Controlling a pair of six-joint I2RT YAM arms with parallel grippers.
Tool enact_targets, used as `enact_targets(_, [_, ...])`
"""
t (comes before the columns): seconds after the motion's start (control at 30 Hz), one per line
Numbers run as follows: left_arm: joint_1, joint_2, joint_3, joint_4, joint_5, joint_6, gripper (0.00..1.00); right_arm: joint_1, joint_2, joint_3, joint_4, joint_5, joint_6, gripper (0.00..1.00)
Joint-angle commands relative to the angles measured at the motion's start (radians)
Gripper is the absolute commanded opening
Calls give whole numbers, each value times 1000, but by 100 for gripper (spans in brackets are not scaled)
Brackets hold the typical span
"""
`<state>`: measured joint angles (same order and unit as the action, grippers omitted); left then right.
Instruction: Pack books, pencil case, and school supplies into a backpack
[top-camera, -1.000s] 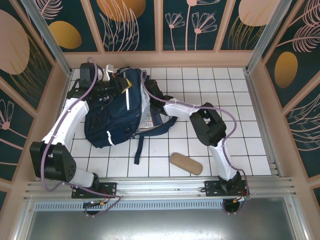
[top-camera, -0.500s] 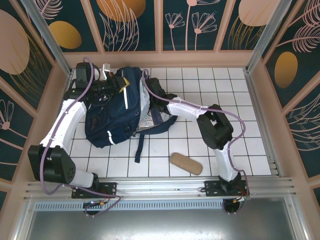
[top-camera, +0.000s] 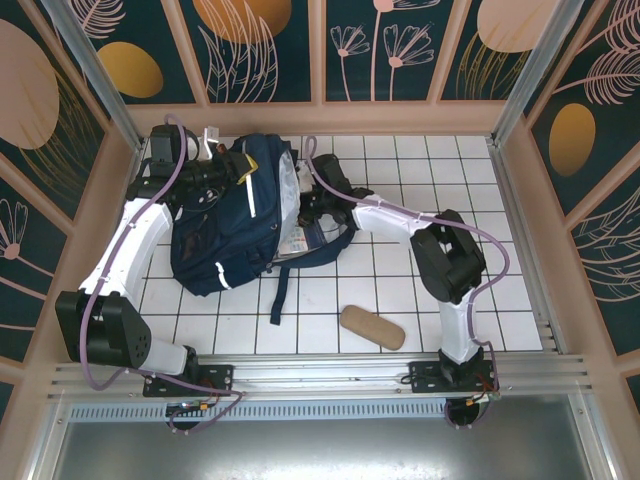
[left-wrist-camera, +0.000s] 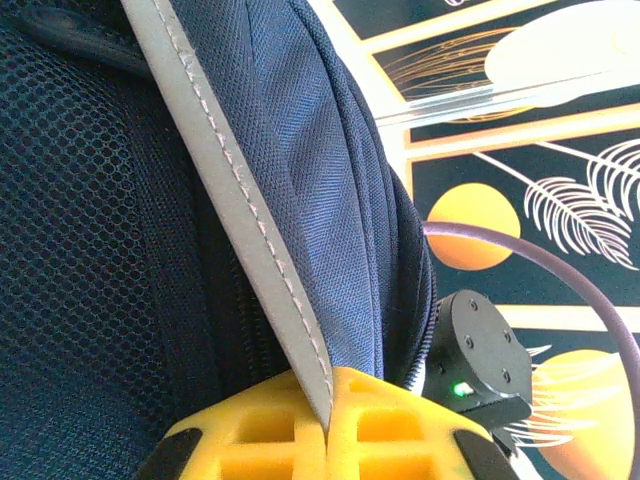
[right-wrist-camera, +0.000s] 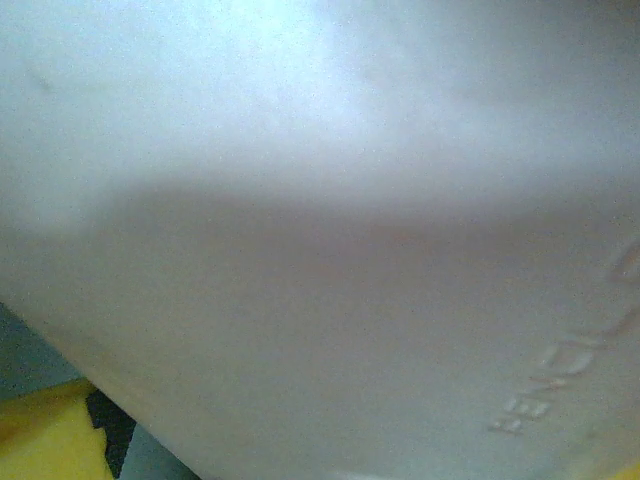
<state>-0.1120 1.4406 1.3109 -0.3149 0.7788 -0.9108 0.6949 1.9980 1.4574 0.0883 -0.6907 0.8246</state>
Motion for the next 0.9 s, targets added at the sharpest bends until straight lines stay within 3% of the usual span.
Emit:
enact_targets(0.0, [9, -78, 63, 180, 67, -1, 0, -9, -74, 25, 26, -52, 55, 99])
enact_targets(0.1, [11, -76, 62, 178, 65, 4, 0, 0, -47, 111, -149, 1, 25, 99])
enact_targets(0.17, [11, -74, 59, 180, 65, 3, 0, 17, -30, 130, -170, 0, 45, 99])
enact_targets(0.3, [13, -68, 59, 187, 66, -2, 0, 92, 78, 259, -227, -88, 94, 99])
enact_targets(0.4, [12, -71, 63, 188, 65, -2, 0, 81, 114, 397, -531, 172, 12, 99])
enact_targets(0.5, [13, -71, 58, 186, 62, 1, 0, 26, 54, 283, -505, 245, 78, 99])
enact_targets(0.63, [15, -75, 34, 190, 55, 5, 0, 40, -16, 243, -568, 418, 85, 99])
enact_targets(0.7, [15, -74, 30, 196, 56, 3, 0, 44, -20, 222, -553, 380, 92, 99])
enact_targets(0.8, [15, -69, 33, 197, 57, 3, 0, 52, -6, 202, -469, 215, 94, 99])
enact_targets(0.87, [15, -69, 31, 197, 55, 4, 0, 52, -15, 186, -440, 198, 91, 99])
